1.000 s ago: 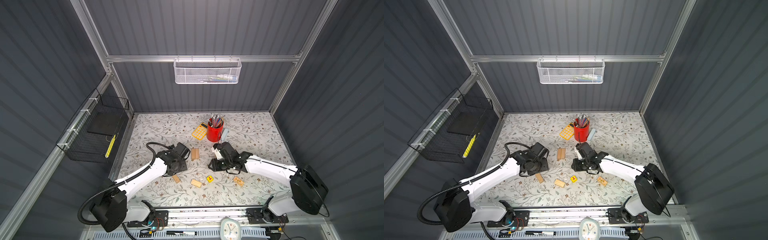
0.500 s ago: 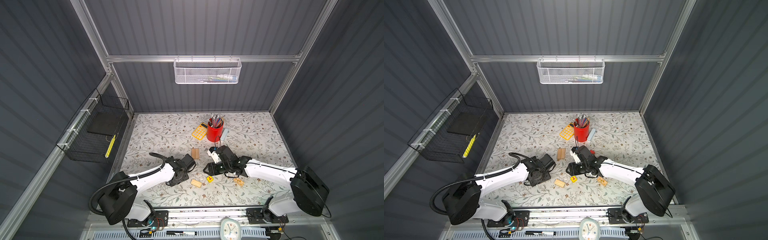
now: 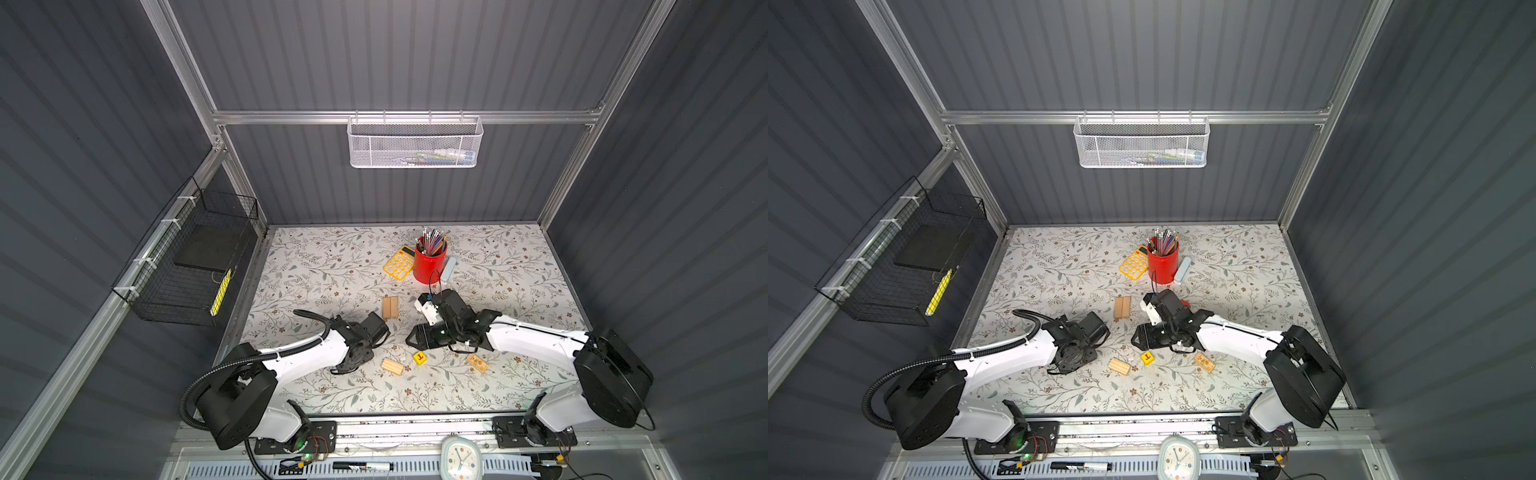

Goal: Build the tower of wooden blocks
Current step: 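Grasp a lying wooden block with the left gripper while the right gripper withdraws, then carry the block with the left gripper over the paired upright blocks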

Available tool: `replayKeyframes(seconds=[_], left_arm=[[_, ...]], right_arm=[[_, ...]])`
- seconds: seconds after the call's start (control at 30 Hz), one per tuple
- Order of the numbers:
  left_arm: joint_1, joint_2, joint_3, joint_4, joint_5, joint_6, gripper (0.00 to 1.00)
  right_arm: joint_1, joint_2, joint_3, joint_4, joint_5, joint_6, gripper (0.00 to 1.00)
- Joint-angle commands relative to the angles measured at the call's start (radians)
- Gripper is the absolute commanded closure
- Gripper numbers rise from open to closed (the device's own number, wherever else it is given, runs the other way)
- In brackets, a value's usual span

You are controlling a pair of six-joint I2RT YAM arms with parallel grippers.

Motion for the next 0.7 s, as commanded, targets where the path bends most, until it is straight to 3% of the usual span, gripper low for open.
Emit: replayKeyframes(seconds=[0.0,0.67], left_arm=[[0.015,-0.006,-0.014,0.03,-0.006,0.006,0.5],[0.048,0.016,-0.003,0.058,0.032,0.138,0.76]], right_arm=[[-0.012,0.019,0.031,-0.014,-0.023,-0.009,0.43],[-0.065,0.053,0.073,-0.053,-0.08,0.003,0.4]])
